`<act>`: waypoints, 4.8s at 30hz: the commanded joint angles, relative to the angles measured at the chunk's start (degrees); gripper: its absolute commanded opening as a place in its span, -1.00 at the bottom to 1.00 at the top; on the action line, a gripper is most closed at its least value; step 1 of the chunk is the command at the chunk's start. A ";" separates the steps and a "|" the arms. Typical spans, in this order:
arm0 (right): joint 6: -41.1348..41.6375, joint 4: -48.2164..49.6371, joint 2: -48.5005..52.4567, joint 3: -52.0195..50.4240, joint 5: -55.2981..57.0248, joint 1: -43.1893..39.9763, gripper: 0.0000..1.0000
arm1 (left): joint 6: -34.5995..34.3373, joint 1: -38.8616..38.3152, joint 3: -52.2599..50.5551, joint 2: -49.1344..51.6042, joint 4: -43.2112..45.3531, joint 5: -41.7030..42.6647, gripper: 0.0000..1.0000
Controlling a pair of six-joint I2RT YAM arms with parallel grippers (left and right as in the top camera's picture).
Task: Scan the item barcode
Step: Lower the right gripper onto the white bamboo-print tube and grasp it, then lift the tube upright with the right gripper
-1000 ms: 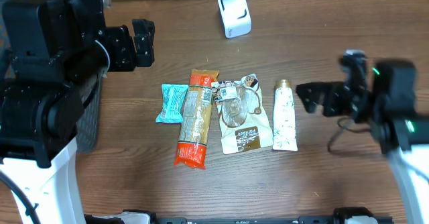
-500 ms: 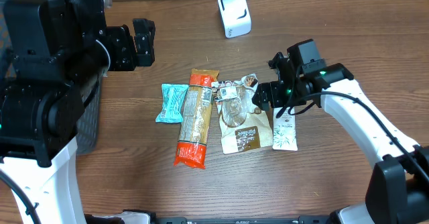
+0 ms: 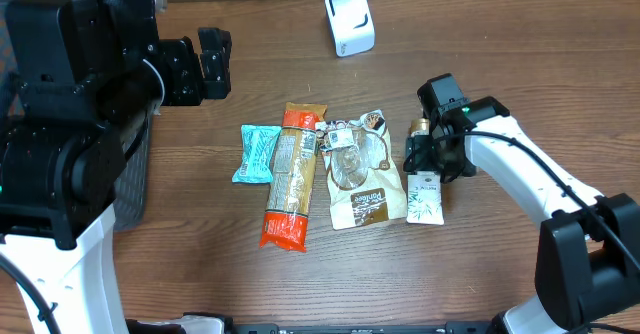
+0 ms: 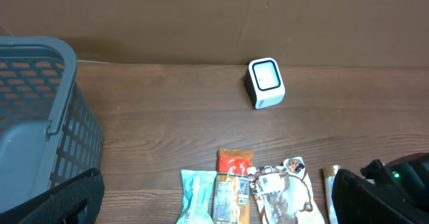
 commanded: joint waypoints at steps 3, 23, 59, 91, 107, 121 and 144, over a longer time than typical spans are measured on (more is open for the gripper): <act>-1.70 0.20 -0.15 -0.39 11.08 6.23 0.40 | 1.25 -0.13 -0.09 0.39 0.22 -0.61 1.00; 16.52 2.58 6.82 -0.39 27.32 18.01 0.36 | 1.25 -0.13 -0.09 0.44 0.22 -0.61 1.00; 3.56 7.13 -1.64 -1.55 -1.16 14.62 -0.93 | 1.25 -0.13 -0.09 0.50 0.20 -0.61 0.99; -12.02 16.81 2.91 -9.33 -34.21 -13.33 0.22 | 1.25 -0.13 -0.11 0.72 0.20 -0.59 1.00; -19.74 19.43 2.99 -13.84 -38.32 -13.75 0.13 | 1.25 -0.13 -0.11 0.72 0.17 -0.61 0.99; -19.54 22.14 7.37 -14.80 -39.17 -13.77 -0.86 | 1.25 -0.13 -0.11 0.72 0.20 -0.61 0.99; -37.62 -10.73 -8.96 14.64 -58.71 -14.86 -0.93 | 1.25 -0.13 -0.11 0.72 0.20 -0.61 1.00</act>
